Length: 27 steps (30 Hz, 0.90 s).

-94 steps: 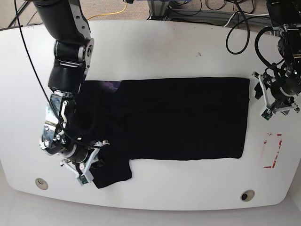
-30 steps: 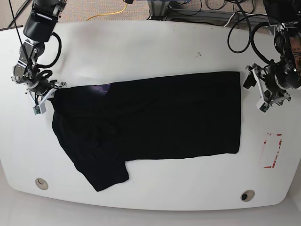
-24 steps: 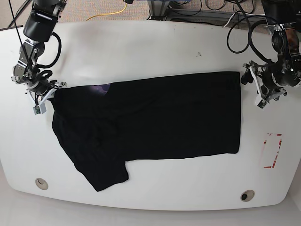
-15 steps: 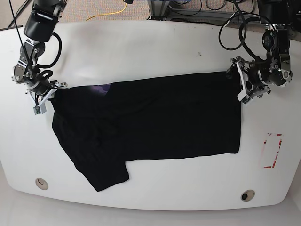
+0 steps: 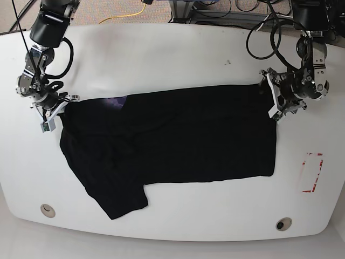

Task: Layout the t-shirt on the table in an organized manner, then fold the t-shirt properly
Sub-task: 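Grasp the shirt corners with both grippers and drag the shirt away from the table center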

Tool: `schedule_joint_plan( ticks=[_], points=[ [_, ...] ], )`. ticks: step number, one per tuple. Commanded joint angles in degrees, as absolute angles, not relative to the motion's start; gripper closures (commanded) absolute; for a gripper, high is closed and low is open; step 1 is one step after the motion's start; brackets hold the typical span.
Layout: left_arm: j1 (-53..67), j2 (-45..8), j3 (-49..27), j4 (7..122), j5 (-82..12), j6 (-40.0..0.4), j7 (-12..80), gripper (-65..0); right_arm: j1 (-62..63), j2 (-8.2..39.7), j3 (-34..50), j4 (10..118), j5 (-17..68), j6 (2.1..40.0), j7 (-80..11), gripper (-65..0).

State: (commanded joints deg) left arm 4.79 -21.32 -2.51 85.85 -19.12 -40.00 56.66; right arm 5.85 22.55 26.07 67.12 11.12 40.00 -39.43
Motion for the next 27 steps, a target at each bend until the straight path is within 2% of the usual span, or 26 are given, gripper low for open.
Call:
schedule_joint_plan(
  ticks=[1, 3, 4, 8, 11, 19, 27],
  points=[
    [4.8, -21.3, -2.2, 85.4, -18.2, -40.0, 56.7, -13.6, 5.8, 22.5, 26.1, 67.1, 11.1, 40.0, -39.4, -3.6],
    [4.8, -21.1, -2.2, 84.4, -16.4, -40.0, 56.7, -3.1, 5.8, 22.5, 26.1, 67.2, 11.1, 40.0, -39.9, -3.5],
    [4.8, -21.1, -2.2, 84.0, -15.3, -40.0, 56.7, -0.8, 5.8, 22.5, 26.2, 67.2, 11.1, 40.0, -40.4, -3.5],
    [5.3, -21.2, -2.4, 84.3, -13.1, -40.0, 56.7, -1.4, 4.4, 22.5, 26.2, 67.4, 11.1, 40.0, -41.5, -3.5],
    [7.1, -22.0, -2.5, 85.7, -12.9, -40.0, 56.7, -1.7, 1.7, 22.4, 29.3, 70.0, 11.7, 40.0, -41.6, -3.5],
    [13.5, -26.6, -4.9, 92.4, -13.1, -40.0, 56.9, -2.1, -6.5, 18.4, 35.9, 77.5, 13.1, 40.0, -47.3, -3.5],
    [21.8, -30.6, -5.6, 99.9, -13.1, -40.0, 59.6, -2.2, -17.8, 12.4, 39.3, 89.1, 13.1, 40.0, -49.7, -3.5]
  ],
)
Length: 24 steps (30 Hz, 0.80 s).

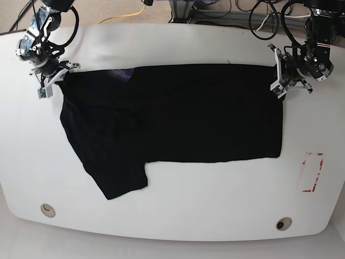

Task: Layout the t-shirt on the table in an organized manner, then fold the t-shirt properly
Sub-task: 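Grasp the shirt corners with both grippers and drag the shirt away from the table center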

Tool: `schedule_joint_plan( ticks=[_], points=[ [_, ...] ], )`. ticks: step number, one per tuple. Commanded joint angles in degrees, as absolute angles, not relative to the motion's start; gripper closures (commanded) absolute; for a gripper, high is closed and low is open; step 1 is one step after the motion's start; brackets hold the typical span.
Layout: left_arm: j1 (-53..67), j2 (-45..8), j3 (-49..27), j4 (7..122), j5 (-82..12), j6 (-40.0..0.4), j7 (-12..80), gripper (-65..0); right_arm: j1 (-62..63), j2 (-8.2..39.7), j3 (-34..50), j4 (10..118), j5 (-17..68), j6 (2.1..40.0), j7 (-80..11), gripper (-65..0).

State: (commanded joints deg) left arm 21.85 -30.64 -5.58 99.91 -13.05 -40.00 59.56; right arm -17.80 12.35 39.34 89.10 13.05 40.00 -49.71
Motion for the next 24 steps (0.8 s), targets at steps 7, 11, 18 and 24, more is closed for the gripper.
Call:
schedule_joint_plan(
  ticks=[7, 11, 18, 24],
  points=[
    [29.0, -31.0, -8.5, 103.9, -13.1, -40.0, 59.6, -2.2, -25.3, 7.9, 42.0, 97.0, 12.6, 40.0, -50.4, -3.5],
    [30.6, -31.0, -8.6, 104.0, -13.1, -40.0, 59.6, -2.2, -27.6, 7.0, 42.0, 98.7, 12.9, 40.0, -50.4, -3.5],
    [31.9, -31.0, -8.6, 104.0, -13.1, -40.0, 59.6, -3.2, -30.5, 6.5, 42.0, 101.0, 13.1, 40.0, -50.4, -3.5],
    [32.1, -31.0, -8.7, 104.0, -13.1, -40.0, 59.6, -22.4, -30.7, 6.5, 42.0, 101.0, 12.6, 40.0, -50.5, -4.0]
  ],
)
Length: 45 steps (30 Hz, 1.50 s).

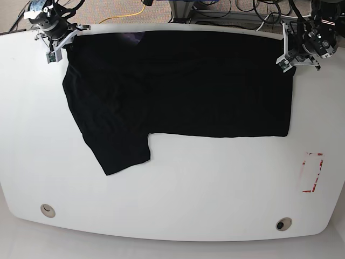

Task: Layout the t-shirt on the table in an organized manner, then fold the t-shirt properly
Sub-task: 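Grasp the shirt corners with both grippers and drag the shirt away from the table center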

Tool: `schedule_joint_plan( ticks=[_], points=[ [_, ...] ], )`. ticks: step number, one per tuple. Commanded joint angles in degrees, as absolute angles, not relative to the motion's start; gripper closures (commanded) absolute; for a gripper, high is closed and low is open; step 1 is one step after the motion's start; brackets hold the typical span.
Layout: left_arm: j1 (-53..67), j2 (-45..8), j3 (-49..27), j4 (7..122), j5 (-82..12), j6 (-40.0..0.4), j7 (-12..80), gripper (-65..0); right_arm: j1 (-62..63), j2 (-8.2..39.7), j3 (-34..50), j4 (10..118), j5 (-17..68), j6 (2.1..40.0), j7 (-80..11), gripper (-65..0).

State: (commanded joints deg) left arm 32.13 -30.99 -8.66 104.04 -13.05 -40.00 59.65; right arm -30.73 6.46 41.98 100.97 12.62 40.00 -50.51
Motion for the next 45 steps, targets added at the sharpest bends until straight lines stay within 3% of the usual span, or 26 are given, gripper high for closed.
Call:
schedule_joint_plan(
  ticks=[4, 6, 7, 9, 10, 13, 15, 18, 25, 36, 45],
  points=[
    [33.7, -31.1, -10.9, 104.6, -13.1, -40.0, 59.6, -29.6, -31.9, 6.5, 42.1, 101.0, 12.5, 40.0, -50.6, -6.5],
    [34.6, -31.1, -12.3, 105.3, -13.1, -40.0, 59.6, -30.0, -32.1, 6.5, 42.1, 101.3, 12.5, 40.0, -50.6, -15.9],
    [34.8, -31.1, -12.4, 105.5, -13.1, -40.0, 59.6, -30.0, -32.2, 6.5, 42.1, 101.6, 12.5, 40.0, -50.6, -17.6],
    [35.0, -31.1, -12.6, 106.4, -13.2, -40.0, 59.6, -30.1, -32.4, 6.5, 42.1, 103.2, 12.5, 40.0, -50.6, -30.0],
    [35.0, -31.2, -12.7, 106.7, -13.2, -40.0, 59.6, -30.1, -32.4, 6.5, 42.1, 103.6, 12.5, 40.0, -50.6, -32.7],
    [35.0, -32.5, -13.9, 108.9, -13.2, -40.0, 59.7, -36.8, -32.3, 6.5, 42.1, 106.5, 12.5, 40.0, -50.6, -46.9],
    [34.8, -32.5, -15.9, 109.4, -13.3, -40.0, 59.7, -41.3, -32.0, 6.5, 42.1, 108.8, 12.5, 40.0, -50.6, -54.1],
    [32.6, -32.5, -16.6, 109.5, -13.8, -40.0, 59.7, -42.5, -31.8, 6.5, 42.0, 110.5, 12.5, 40.0, -50.6, -60.1],
    [23.3, -34.0, -17.5, 110.0, -19.0, -40.0, 68.3, -42.5, -29.4, 8.5, 41.9, 111.0, 12.4, 40.0, -53.4, -60.9],
    [12.9, -34.2, -22.3, 110.4, -23.6, -40.0, 68.5, -42.6, -19.3, 12.9, 41.7, 113.8, 12.4, 40.0, -58.2, -61.2],
    [0.9, -34.0, -19.0, 99.9, -23.6, -40.0, 68.5, -42.4, -2.1, 17.5, 38.4, 101.8, 12.5, 40.0, -63.7, -61.0]
  ],
)
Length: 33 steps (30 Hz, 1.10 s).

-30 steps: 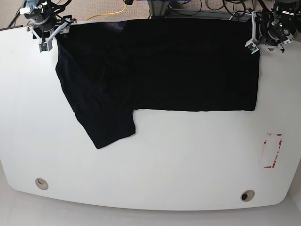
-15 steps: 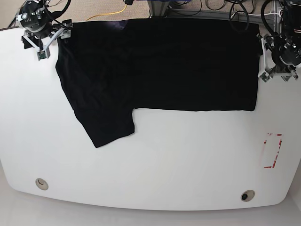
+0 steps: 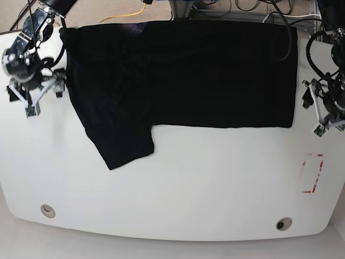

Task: Layout the t-shirt on the table in an organized manner, then fold the t-shirt properly
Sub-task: 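Grasp the shirt corners with both grippers and drag the shirt away from the table center, then regrasp the shirt's folded edge with both grippers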

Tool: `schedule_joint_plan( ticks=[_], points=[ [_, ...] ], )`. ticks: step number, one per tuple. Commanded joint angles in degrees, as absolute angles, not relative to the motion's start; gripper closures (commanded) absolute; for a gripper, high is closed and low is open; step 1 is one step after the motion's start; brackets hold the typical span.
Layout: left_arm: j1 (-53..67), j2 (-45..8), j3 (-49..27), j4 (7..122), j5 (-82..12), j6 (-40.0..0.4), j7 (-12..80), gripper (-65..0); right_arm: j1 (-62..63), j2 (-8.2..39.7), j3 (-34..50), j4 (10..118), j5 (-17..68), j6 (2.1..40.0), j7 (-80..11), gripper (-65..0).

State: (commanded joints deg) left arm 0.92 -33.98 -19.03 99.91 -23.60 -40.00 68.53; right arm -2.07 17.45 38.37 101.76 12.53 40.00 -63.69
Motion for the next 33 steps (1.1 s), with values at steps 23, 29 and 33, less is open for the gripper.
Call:
schedule_joint_plan(
  ticks=[23, 29, 33],
  points=[
    [-10.0, -29.6, -11.9, 82.5, -23.6, -40.0, 60.3, -42.1, 23.8, 18.2, 26.3, 55.1, 12.4, 40.0, -44.3, -60.6],
    [-10.5, -27.3, -11.9, 82.4, -19.5, -40.0, 60.2, -42.1, 24.0, 18.0, 23.5, 52.2, 12.5, 40.0, -43.0, -60.4],
    [-10.6, -26.1, -11.9, 82.4, -17.5, -40.0, 60.2, -42.1, 22.5, 17.8, 22.1, 52.4, 13.1, 40.0, -43.1, -54.4]
  ],
)
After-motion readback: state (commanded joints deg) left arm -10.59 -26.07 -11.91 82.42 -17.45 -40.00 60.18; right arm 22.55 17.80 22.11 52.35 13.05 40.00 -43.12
